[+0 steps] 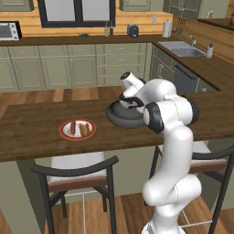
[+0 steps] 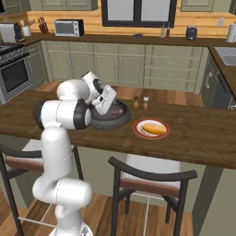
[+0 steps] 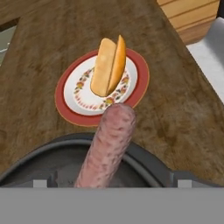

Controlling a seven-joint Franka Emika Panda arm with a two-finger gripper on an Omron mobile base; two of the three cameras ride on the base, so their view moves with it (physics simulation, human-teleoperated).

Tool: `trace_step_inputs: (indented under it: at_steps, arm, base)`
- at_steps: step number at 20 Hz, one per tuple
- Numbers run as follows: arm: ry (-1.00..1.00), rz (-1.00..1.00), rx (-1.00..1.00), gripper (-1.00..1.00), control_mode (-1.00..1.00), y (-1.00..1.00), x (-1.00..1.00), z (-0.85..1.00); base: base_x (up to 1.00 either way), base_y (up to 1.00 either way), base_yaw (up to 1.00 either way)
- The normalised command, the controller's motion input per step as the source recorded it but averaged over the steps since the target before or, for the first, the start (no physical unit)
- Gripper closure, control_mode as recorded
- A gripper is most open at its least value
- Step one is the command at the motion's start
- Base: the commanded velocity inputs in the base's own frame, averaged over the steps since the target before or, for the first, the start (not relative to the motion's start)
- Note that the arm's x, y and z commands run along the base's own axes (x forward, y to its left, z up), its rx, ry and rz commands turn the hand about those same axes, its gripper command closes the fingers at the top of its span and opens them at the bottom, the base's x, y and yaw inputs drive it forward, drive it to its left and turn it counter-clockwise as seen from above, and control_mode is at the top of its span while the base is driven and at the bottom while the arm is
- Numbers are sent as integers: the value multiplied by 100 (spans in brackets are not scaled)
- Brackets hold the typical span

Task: Place one bun and one sausage from the bowl on each plate.

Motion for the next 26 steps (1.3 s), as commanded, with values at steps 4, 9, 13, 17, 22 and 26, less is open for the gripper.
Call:
trace_step_inputs:
  at_steps: [4,9,13,17,22,26]
  arm:
    - [-1,0,0,-100,-100,-13,12,-15]
    - [0,0,0,-100,-100,-5,2,-1]
    - [2,0,0,-100,-100,0,13,-10]
    - [4,-1,0,-100,-100,-10,6,-27]
    - [0,-3,2,-100,-100,-7,1,-5]
    - [4,-2,1,100,-100,-2,0,-4]
  base:
    - [0,0,0]
    - [0,0,0]
    - [0,0,0]
    - [0,0,0]
    - [0,0,0]
    - [0,0,0]
